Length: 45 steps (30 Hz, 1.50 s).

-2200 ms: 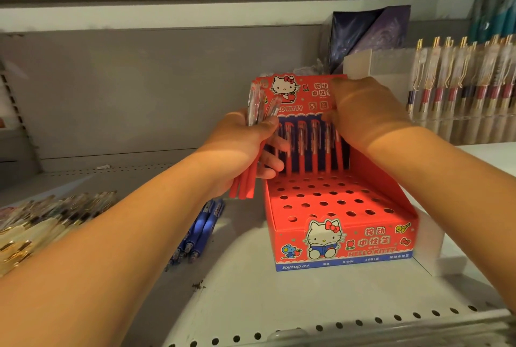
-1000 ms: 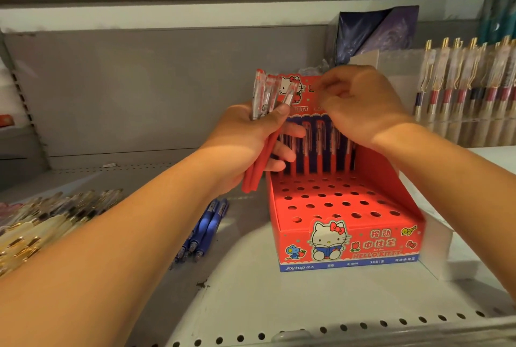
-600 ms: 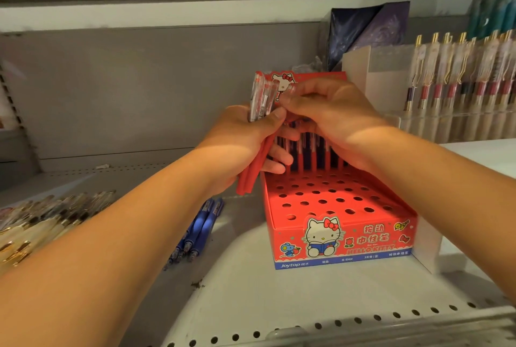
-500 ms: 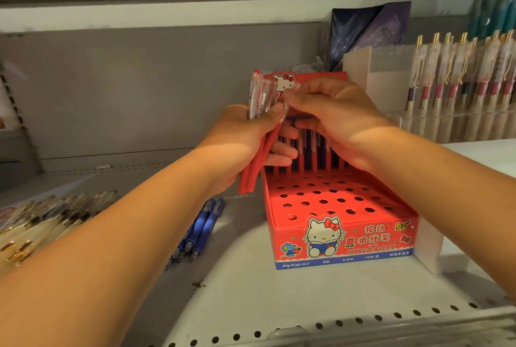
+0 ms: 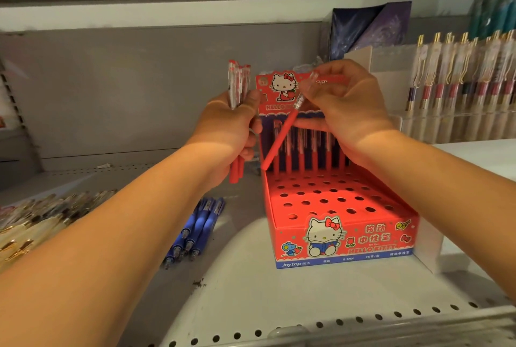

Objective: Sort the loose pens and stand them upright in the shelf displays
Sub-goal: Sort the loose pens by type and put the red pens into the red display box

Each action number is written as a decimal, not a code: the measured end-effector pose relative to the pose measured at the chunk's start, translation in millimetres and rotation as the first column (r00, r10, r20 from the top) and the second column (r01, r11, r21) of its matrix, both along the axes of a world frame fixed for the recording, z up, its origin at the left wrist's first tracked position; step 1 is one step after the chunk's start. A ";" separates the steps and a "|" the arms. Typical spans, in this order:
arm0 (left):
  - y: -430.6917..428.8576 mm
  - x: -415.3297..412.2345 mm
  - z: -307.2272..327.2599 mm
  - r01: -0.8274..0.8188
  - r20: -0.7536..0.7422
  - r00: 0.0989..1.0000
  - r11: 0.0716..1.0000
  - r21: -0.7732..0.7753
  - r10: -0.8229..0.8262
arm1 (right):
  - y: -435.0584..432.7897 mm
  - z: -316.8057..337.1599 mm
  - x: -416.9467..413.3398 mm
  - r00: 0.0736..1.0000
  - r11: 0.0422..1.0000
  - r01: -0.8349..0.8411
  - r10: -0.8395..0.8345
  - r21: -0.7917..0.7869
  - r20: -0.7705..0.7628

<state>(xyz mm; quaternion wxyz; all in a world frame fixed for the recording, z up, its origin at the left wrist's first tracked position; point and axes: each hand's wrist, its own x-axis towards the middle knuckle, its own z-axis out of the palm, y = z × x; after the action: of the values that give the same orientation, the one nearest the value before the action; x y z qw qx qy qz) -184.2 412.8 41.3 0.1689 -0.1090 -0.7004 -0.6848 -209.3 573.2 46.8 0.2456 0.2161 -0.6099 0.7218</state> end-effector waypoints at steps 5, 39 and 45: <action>-0.4 2.7 6.0 0.029 0.106 0.994 0.998 0.063 -0.036 | 3.3 -0.9 -5.7 0.994 0.994 0.103 -0.103 0.019 -0.032; 2.6 5.2 0.1 0.133 -0.085 0.987 0.990 -0.040 -0.136 | -0.6 -23.3 -20.7 0.998 0.844 0.051 -0.029 0.534 -0.049; 1.9 2.7 -3.0 0.144 -0.073 0.986 0.988 -0.046 -0.147 | -3.1 -23.8 -13.8 0.996 0.722 0.086 -0.047 0.687 -0.075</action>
<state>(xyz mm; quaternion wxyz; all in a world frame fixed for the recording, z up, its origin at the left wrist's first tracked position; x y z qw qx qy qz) -181.5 414.7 38.4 0.1427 -0.1894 -0.6974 -0.6763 -223.1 570.1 23.0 0.1894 0.2887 -0.8350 0.4285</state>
